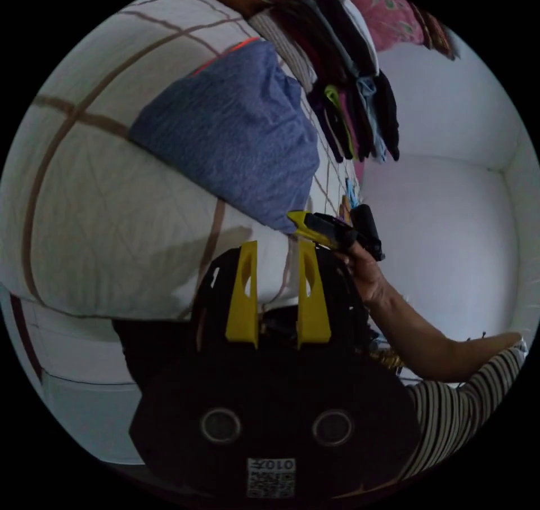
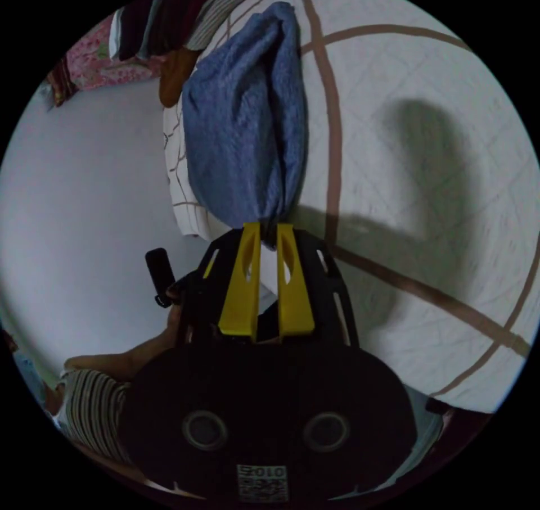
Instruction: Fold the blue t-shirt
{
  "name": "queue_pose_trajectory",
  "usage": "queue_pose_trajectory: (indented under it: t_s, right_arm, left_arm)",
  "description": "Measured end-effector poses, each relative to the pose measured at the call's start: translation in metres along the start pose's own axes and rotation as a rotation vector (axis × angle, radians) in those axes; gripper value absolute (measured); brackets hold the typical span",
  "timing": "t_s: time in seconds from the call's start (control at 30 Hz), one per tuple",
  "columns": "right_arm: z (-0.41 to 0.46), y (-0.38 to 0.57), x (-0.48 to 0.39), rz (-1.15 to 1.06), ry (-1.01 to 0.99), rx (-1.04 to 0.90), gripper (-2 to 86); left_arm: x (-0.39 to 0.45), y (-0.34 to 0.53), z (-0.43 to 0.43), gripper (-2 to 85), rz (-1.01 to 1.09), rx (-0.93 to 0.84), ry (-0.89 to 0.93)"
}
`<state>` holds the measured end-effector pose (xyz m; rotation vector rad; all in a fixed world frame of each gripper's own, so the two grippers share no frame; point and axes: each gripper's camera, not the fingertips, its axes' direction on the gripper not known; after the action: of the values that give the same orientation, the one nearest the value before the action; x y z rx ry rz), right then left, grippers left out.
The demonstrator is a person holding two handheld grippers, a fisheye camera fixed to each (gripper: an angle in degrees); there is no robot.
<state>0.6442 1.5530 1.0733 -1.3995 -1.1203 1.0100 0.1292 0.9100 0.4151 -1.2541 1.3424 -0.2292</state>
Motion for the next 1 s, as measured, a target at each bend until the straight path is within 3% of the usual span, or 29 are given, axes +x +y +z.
queue_pose_trajectory:
  t_s: [0.23,0.37,0.53,0.7,0.87,1.0]
  right_arm:
    - [-0.010,0.012,0.003,-0.038,-0.165,0.013,5.5]
    - [-0.014,0.014,0.009,-0.049,-0.190,0.001,5.5]
    - [-0.011,0.019,0.014,-0.073,-0.193,-0.030,5.8]
    - [-0.012,0.025,0.010,-0.219,-0.067,-0.029,10.1]
    - [-0.026,0.020,0.041,-0.133,-0.214,0.073,17.5]
    - [-0.024,0.000,0.064,-0.043,-0.357,0.154,20.1]
  left_arm:
    - [-0.039,0.026,-0.007,14.0,-0.171,0.195,0.245]
    - [-0.058,0.032,-0.005,13.6,-0.287,0.292,0.430]
    - [-0.064,0.032,-0.006,10.8,-0.324,0.338,0.523]
    - [-0.056,0.027,-0.033,7.2,-0.283,0.308,0.369]
    - [-0.046,0.023,-0.071,6.7,-0.213,0.262,0.278]
    - [-0.052,0.032,-0.091,6.5,-0.280,0.273,0.344]
